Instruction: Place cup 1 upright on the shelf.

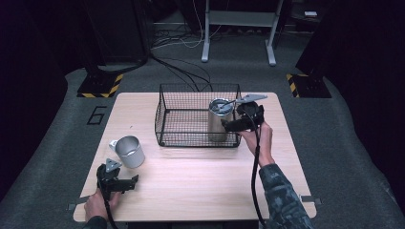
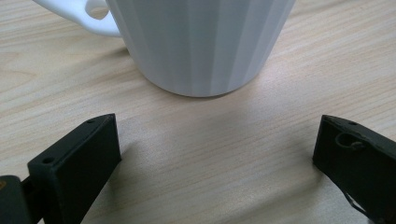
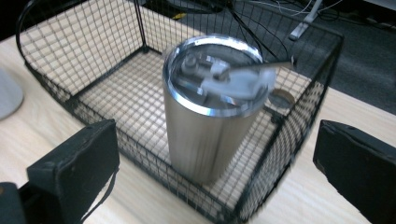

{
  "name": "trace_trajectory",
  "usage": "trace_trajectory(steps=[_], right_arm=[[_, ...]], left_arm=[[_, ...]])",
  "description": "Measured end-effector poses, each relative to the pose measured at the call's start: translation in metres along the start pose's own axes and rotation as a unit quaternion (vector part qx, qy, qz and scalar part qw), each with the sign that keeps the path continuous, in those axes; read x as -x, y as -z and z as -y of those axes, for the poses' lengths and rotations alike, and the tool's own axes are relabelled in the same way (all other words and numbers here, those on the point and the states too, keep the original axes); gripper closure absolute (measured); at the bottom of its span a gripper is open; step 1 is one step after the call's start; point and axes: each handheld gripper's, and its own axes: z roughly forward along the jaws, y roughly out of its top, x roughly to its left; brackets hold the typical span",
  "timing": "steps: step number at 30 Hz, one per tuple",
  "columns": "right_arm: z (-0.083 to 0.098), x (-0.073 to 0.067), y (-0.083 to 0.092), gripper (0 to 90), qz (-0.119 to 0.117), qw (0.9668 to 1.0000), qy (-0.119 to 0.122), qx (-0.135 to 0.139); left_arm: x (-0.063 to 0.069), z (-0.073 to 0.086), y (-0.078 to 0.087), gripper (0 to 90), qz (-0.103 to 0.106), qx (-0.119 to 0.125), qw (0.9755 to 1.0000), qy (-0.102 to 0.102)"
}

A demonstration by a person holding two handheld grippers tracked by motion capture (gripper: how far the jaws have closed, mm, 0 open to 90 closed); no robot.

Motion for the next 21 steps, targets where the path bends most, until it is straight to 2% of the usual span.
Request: trace_trajectory(steps=[2, 5, 10, 14, 18, 20, 21], right_arm=[[0.008, 0.000, 0.007, 0.0, 0.001, 1.0000, 0.007, -0.004], [0.025, 0.002, 0.017, 0.0, -0.001, 1.0000, 0.004, -0.001], [0.056, 0.004, 0.028, 0.0, 0.001, 0.9999, -0.013, 0.005], [0.084, 0.004, 0.028, 0.0, -0.001, 0.9997, -0.024, -0.004], [0.114, 0.001, 0.023, 0.0, 0.001, 0.9993, -0.021, -0.030], [0.128, 0.002, 0.021, 0.0, 0.004, 0.9989, -0.027, -0.039], [0.137, 0.003, 0.020, 0.0, 0.006, 0.9984, -0.037, -0.042]], left_arm=[[-0.001, 0.000, 0.000, 0.5, -0.001, -0.001, 1.0000, -0.004], [-0.001, 0.000, 0.000, 0.5, -0.002, 0.000, 1.0000, -0.004], [-0.001, 0.000, 0.000, 0.5, -0.001, -0.001, 1.0000, -0.004], [-0.001, 0.000, 0.001, 0.5, 0.001, -0.005, 1.0000, -0.005], [-0.001, 0.000, 0.001, 0.5, 0.001, -0.005, 1.0000, -0.004], [-0.001, -0.001, 0.001, 0.5, 0.001, -0.005, 1.0000, -0.004], [-0.001, 0.000, 0.000, 0.5, 0.000, -0.002, 1.0000, -0.004]])
